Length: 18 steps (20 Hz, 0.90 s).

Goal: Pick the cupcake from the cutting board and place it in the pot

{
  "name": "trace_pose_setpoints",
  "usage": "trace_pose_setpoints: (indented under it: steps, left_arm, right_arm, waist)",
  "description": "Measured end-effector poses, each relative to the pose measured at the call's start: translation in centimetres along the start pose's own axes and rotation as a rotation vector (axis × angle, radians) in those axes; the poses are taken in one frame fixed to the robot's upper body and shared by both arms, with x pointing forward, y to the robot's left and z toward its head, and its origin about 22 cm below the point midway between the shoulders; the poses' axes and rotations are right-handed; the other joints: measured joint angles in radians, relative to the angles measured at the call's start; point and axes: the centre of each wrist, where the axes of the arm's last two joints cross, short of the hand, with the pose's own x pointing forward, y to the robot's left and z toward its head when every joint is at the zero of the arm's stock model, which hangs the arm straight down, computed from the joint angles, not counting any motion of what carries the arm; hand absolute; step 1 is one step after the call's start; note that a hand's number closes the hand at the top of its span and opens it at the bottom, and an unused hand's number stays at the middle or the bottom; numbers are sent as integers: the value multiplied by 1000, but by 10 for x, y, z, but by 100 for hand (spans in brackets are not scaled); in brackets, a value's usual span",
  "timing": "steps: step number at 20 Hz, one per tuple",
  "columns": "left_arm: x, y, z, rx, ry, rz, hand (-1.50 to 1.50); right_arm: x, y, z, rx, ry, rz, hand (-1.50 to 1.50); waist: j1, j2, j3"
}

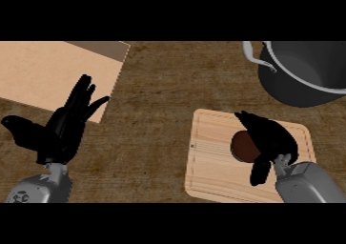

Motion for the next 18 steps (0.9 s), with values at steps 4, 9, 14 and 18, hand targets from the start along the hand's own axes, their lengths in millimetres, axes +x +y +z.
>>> trace_pose_setpoints:
  steps: [4,9,14,18]
  left_arm:
    - [3,-1,-3,1,13,2,0]
    - [2,1,-5,-9,3,-1,0]
    - [1,2,0,-7,1,4,0]
    - [0,1,4,5,7,4,0]
  right_arm:
    - [-3,4,-5,-18,-86,-31,150]
    - [2,4,-13,-68,-144,-26,150]
    - [-6,10,-13,-98,-151,-41,150]
    - [-71,-6,-13,-156,47,-148,150]
  waist:
    - [0,2,-1]
    - [1,0,-1]
    - [-1,-1,-1]
    - [-15,0,0]
